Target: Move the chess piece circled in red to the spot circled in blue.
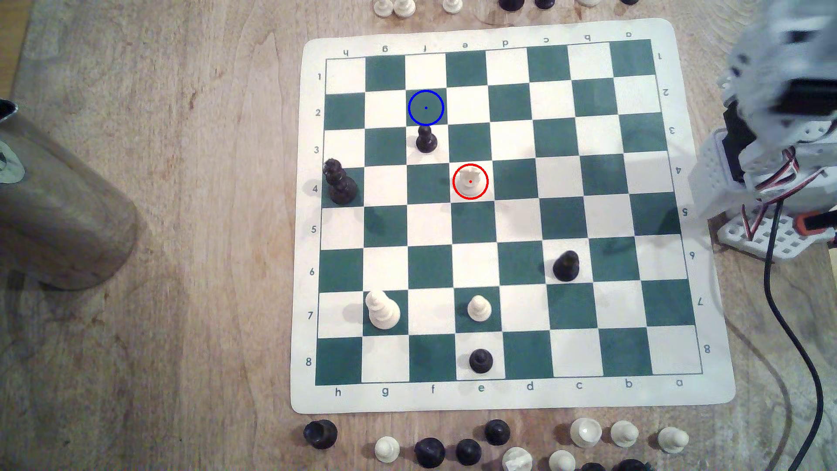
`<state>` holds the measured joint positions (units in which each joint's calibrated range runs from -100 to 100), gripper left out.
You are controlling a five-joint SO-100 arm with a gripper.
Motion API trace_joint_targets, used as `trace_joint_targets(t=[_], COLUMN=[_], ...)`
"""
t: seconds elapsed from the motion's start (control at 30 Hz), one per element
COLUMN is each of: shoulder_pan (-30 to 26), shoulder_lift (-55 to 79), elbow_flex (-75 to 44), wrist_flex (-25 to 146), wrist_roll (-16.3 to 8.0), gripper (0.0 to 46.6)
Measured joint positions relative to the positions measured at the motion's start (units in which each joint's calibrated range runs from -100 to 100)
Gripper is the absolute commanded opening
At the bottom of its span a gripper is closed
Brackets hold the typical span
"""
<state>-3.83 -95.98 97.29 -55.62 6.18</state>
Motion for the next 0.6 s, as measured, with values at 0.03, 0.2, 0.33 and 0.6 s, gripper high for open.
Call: trace_joint_targets(t=[0.03,0.2,0.33,0.6], shoulder_pan=[0.0,0.6,2.7,3.1], shoulder_lift=[0.0,0.0,0.1,0.1], elbow_flex=[-0.4,-9.9,-16.2,-30.5], wrist_flex=[4.1,33.1,53.6,92.5], wrist_roll=[0.0,0.0,-0.1,-0.2], gripper=[0.2,0.2,0.5,0.2])
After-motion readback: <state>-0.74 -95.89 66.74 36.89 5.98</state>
